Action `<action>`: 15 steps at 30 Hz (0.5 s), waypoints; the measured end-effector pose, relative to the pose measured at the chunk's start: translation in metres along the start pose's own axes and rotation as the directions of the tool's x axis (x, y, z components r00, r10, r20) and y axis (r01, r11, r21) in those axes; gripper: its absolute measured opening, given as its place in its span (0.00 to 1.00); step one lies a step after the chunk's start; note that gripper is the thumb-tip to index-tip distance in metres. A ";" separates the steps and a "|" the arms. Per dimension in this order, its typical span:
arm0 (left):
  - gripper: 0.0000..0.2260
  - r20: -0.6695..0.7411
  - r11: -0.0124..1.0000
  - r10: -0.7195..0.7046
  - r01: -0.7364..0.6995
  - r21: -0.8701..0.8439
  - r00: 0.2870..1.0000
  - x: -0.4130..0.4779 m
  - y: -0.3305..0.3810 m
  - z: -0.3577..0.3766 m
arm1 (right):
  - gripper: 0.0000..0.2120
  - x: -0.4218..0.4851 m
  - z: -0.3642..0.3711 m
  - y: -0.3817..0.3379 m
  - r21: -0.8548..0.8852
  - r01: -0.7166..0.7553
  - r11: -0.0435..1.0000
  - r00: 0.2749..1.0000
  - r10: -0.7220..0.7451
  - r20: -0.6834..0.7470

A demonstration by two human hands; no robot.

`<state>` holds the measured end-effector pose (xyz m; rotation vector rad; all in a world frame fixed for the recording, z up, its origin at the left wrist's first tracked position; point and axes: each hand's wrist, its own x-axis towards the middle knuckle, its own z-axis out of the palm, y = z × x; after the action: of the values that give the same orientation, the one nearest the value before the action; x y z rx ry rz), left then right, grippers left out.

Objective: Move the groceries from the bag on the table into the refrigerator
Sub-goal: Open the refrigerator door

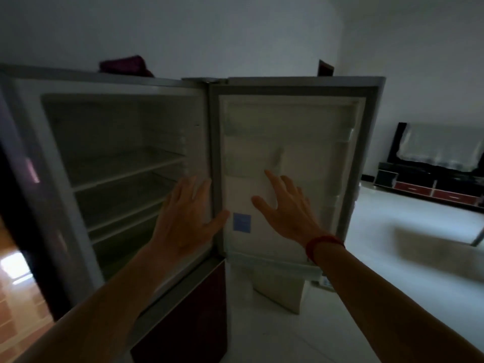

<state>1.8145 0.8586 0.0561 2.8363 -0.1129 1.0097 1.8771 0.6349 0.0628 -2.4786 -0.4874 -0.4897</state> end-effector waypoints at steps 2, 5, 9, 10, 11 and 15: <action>0.40 -0.016 0.999 -0.031 0.032 0.028 0.999 -0.016 -0.013 -0.018 | 0.35 -0.007 0.007 -0.020 -0.020 0.048 0.999 0.999 -0.047 0.020; 0.38 -0.035 0.996 -0.070 0.071 0.059 0.997 -0.037 -0.034 -0.039 | 0.35 -0.014 0.017 -0.044 -0.049 0.138 0.989 0.990 -0.136 0.041; 0.41 -0.018 0.988 -0.145 0.145 0.058 0.989 -0.064 -0.058 -0.058 | 0.35 -0.022 0.026 -0.066 -0.050 0.206 0.977 0.978 -0.203 0.052; 0.41 -0.017 0.986 -0.153 0.154 0.061 0.988 -0.068 -0.062 -0.061 | 0.35 -0.023 0.029 -0.069 -0.055 0.220 0.974 0.974 -0.217 0.060; 0.41 -0.015 0.985 -0.159 0.160 0.064 0.987 -0.071 -0.064 -0.064 | 0.35 -0.023 0.031 -0.072 -0.060 0.229 0.972 0.972 -0.225 0.070; 0.40 -0.031 0.983 -0.167 0.169 0.073 0.986 -0.073 -0.066 -0.072 | 0.36 -0.022 0.033 -0.078 -0.060 0.235 0.970 0.968 -0.228 0.108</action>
<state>1.7204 0.9360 0.0585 2.8406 0.1678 1.0334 1.8321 0.7100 0.0627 -2.5377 -0.8201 -0.4821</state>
